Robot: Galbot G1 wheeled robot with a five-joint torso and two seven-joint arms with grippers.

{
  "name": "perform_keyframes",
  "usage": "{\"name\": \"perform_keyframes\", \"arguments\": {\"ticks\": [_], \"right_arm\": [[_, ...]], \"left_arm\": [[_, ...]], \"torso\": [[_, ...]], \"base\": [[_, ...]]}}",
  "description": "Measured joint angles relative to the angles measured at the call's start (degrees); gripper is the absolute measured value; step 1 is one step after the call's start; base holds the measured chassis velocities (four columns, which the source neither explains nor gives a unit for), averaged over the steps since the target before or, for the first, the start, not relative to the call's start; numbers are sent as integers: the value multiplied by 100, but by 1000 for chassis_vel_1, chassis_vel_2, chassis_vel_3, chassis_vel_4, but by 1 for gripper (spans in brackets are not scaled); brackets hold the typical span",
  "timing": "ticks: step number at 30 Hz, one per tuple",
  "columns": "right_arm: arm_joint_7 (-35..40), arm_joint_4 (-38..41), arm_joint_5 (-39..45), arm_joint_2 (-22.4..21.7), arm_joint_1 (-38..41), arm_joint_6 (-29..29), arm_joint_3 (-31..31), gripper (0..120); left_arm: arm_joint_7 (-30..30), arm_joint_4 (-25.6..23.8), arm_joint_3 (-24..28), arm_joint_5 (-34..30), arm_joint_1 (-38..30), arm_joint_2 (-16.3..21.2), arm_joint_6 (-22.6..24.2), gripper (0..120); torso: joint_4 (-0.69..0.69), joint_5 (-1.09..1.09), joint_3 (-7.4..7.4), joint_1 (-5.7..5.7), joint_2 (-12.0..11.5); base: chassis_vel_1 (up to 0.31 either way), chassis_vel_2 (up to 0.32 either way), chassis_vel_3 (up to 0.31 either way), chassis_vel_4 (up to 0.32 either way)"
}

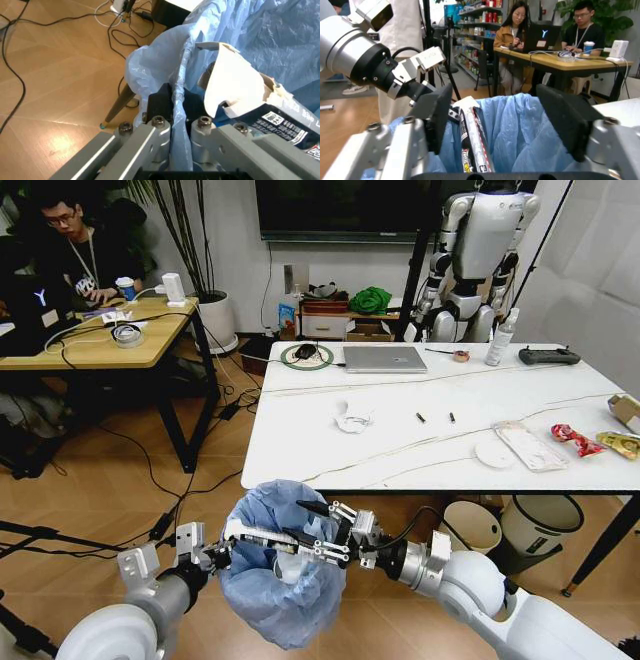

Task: Pick up the trash bin and place the trash from the table into it.

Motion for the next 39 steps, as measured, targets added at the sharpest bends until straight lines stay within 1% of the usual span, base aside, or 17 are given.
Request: {"name": "perform_keyframes", "arguments": {"ticks": [1,8,9,11,13,14,16,18,22,25,29,32,33,35,37,38,39], "right_arm": [[0,2,0,-6,2,0,0,69],[32,54,38,9,6,-4,40,72],[111,83,51,50,0,-19,133,78],[225,107,75,103,0,-53,247,81],[474,135,192,197,24,-212,489,86],[775,140,306,253,76,-393,678,93],[1421,61,492,318,205,-661,954,99],[1894,-112,607,342,304,-804,1125,100],[2238,-338,661,346,388,-848,1250,100],[2537,-795,807,392,641,-930,1376,100],[2850,-1001,814,450,855,-1079,1305,100],[3228,-1485,855,708,1493,-1672,1053,100],[3228,-1485,855,708,1493,-1672,1053,100],[3259,-1880,816,894,1945,-1934,871,100],[3289,-2451,746,1217,2441,-2151,610,100],[3290,-2915,730,1574,2753,-2302,448,100],[3275,-3114,729,1769,2872,-2372,394,100]], "left_arm": [[7,-3,-12,1,9,1,-1,0],[54,-20,-19,9,33,-18,-10,0],[77,-31,-22,31,51,-50,-17,0],[86,-47,-28,41,72,-86,-20,0],[101,-70,-34,76,125,-147,-21,0],[126,-74,-43,129,178,-179,-24,0],[156,-81,-75,189,252,-213,-28,0],[175,-89,-93,200,300,-230,-30,0],[182,-89,-98,205,313,-230,-33,0],[194,-89,-103,204,325,-228,-37,0],[195,-85,-110,203,326,-223,-38,0],[195,-76,-112,203,333,-229,-39,0],[195,-76,-112,203,333,-229,-39,0],[195,-71,-113,206,341,-239,-39,0],[195,-68,-119,212,357,-242,-39,0],[195,-69,-148,210,370,-237,-39,0],[196,-70,-161,208,373,-233,-39,0]], "torso": [[0,0,0,0,0],[0,0,0,0,0],[0,0,0,0,0],[0,0,0,0,0],[0,0,0,0,0],[0,0,0,0,0],[0,0,0,0,0],[2,0,0,0,0],[1,0,0,0,0],[-2,0,0,0,-1],[-2,1,0,0,-1],[0,1,1,0,-2],[0,1,1,0,-2],[0,-1,0,0,-1],[1,0,1,0,-2],[0,-1,1,1,-2],[2,-1,1,1,-2]], "base": [[0,0,0,0],[0,0,0,0],[0,0,0,0],[0,0,0,0],[0,0,0,0],[0,0,0,0],[0,0,0,0],[0,0,0,0],[0,0,0,0],[0,0,0,0],[0,0,0,0],[0,0,0,0],[0,0,0,0],[0,0,0,0],[0,0,0,0],[0,0,0,0],[0,0,0,0]]}}
